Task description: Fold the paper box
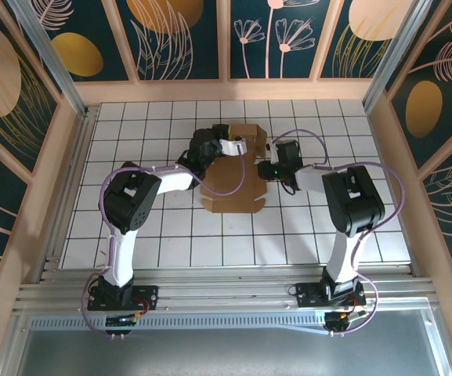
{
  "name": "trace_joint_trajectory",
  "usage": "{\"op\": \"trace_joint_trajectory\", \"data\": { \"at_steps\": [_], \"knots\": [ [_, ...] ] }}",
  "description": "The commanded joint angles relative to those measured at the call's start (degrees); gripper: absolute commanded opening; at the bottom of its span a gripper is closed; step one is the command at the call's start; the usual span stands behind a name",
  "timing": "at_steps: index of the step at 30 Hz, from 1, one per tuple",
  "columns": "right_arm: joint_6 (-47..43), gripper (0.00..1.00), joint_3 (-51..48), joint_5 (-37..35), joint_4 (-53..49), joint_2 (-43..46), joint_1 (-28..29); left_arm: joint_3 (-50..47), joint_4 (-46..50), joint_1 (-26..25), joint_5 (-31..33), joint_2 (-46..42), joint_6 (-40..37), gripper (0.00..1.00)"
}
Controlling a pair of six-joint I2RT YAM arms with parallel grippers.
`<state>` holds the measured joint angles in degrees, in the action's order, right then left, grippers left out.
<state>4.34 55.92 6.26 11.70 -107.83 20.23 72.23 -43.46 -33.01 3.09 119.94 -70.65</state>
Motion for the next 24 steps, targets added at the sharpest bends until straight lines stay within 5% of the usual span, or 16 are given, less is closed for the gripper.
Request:
{"op": "trace_joint_trajectory", "data": {
  "at_steps": [1, 16, 21, 24],
  "knots": [
    [0.2, 0.38, -2.3, -5.4, 0.5, -1.5, 1.8, 0.9, 0.3, -0.8, -1.7, 1.5, 1.2, 0.18],
    [-10.9, 0.0, -1.8, -20.9, 11.8, -0.3, 12.0, 1.1, 0.4, -0.9, -2.0, 1.3, 1.3, 0.18],
    [-13.7, 0.0, 0.4, -27.9, 8.9, -1.0, 13.6, 1.2, 1.0, -0.9, -2.4, 1.3, 1.5, 0.18],
    [-12.3, 0.0, 5.2, -24.3, -0.4, -0.9, 13.3, 1.1, 1.4, -0.9, -2.4, 1.5, 1.5, 0.18]
  ]
}}
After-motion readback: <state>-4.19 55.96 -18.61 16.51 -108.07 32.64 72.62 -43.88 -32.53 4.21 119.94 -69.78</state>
